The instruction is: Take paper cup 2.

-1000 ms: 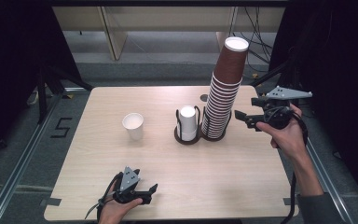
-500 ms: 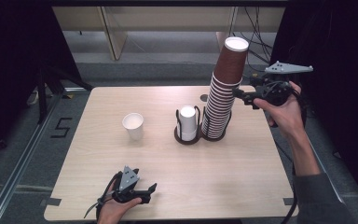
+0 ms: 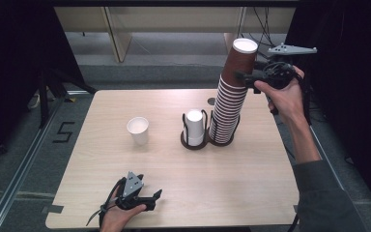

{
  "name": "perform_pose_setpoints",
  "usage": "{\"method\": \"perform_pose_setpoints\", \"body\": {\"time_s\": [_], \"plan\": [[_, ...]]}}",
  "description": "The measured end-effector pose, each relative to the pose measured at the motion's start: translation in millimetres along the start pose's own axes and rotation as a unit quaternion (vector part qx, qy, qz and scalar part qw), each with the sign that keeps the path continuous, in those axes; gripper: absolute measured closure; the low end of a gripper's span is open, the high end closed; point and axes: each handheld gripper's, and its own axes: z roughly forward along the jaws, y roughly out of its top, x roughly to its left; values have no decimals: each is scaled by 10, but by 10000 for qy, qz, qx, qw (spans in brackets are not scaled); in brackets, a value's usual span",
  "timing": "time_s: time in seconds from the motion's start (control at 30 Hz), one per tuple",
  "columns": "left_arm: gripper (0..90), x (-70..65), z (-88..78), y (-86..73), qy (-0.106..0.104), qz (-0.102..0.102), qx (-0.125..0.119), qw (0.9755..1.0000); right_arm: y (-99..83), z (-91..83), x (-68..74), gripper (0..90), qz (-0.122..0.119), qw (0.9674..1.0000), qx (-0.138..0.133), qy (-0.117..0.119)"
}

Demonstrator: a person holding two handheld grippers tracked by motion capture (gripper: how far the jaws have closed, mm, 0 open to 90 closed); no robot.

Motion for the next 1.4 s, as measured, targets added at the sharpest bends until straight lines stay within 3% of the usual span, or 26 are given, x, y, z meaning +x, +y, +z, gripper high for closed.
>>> {"method": "perform_pose_setpoints", "body": {"time_s": [0.23,0.27,0.53,0.67,0.9,1.2,1.4], "plan": [[146,-16,-4,-3,17,50,71,10000,105,104,32,149,-7,10000,10,-96],[146,-17,6,-5,-23,8,13,10000,117,121,21,151,-99,9999,-19,-124],[146,-18,4,-7,-25,94,90,9999,151,226,20,144,49,9999,86,-106],[146,-21,8,-7,-29,82,87,9999,153,246,24,150,-5,9999,79,-137],[146,-24,11,-12,-38,77,92,9999,177,226,38,164,55,9998,143,-161],[147,-19,12,-9,-13,62,60,10000,314,121,66,172,-54,9997,-105,-205],[147,-27,15,-16,-13,97,99,9999,445,33,101,174,64,9994,-226,-255]]}}
